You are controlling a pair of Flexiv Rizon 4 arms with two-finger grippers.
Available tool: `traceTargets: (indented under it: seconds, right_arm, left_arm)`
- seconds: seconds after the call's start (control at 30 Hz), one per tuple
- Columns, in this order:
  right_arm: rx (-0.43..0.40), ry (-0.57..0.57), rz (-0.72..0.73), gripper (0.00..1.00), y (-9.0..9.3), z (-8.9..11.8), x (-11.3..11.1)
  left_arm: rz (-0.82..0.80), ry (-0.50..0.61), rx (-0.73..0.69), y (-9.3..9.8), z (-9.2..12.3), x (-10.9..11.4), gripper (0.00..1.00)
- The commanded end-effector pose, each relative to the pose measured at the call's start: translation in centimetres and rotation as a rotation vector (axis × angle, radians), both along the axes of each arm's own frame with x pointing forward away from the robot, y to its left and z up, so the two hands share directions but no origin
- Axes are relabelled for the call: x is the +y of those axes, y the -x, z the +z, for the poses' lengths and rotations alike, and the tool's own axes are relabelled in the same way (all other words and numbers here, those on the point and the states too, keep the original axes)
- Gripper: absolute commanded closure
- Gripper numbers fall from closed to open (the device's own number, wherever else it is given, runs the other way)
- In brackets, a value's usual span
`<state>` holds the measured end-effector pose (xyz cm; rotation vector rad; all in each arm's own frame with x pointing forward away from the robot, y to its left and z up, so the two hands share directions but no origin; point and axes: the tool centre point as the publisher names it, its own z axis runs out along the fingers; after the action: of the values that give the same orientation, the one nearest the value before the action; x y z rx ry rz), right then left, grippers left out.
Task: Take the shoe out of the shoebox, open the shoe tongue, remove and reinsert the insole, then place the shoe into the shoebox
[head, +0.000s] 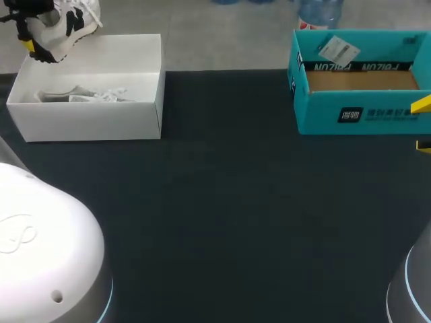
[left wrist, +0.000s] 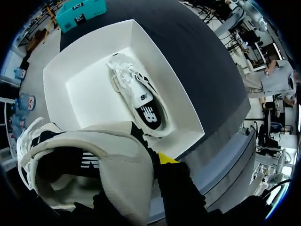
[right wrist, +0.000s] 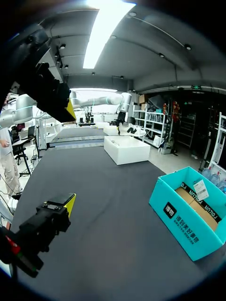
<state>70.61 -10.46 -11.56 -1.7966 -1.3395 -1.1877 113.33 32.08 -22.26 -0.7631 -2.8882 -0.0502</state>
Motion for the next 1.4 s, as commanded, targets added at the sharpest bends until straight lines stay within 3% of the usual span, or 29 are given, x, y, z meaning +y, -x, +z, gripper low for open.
traceTargets:
  seconds: [0.03,0.2,0.3,0.93,0.97,1.1,1.4]
  right_arm:
    - [0.000,0.003,-0.003,0.00,0.2,0.0,0.0]
    - [0.000,0.003,-0.003,0.00,0.2,0.0,0.0]
    - [0.000,0.003,-0.003,0.00,0.2,0.0,0.0]
    - [0.000,0.003,-0.003,0.00,0.2,0.0,0.0]
    - [0.000,0.003,-0.003,0.00,0.2,0.0,0.0]
    - [0.000,0.003,-0.003,0.00,0.2,0.0,0.0]
    - [0.000,0.003,-0.003,0.00,0.2,0.0,0.0]
  left_arm:
    - [-0.511,-0.068,0.087,-1.6,0.9,1.2,1.00]
    - [-0.847,-0.046,0.089,-3.0,1.7,2.4,1.00]
    - [-1.078,0.036,0.023,-3.2,2.2,2.9,1.00]
    - [-1.078,0.036,0.023,-3.2,2.2,2.9,1.00]
    - [-1.108,0.075,0.046,-3.1,1.9,3.1,1.00]
    - [-1.127,0.016,0.025,-3.5,1.2,3.2,1.00]
    - [-1.117,-0.003,0.002,-3.6,-0.4,2.7,1.00]
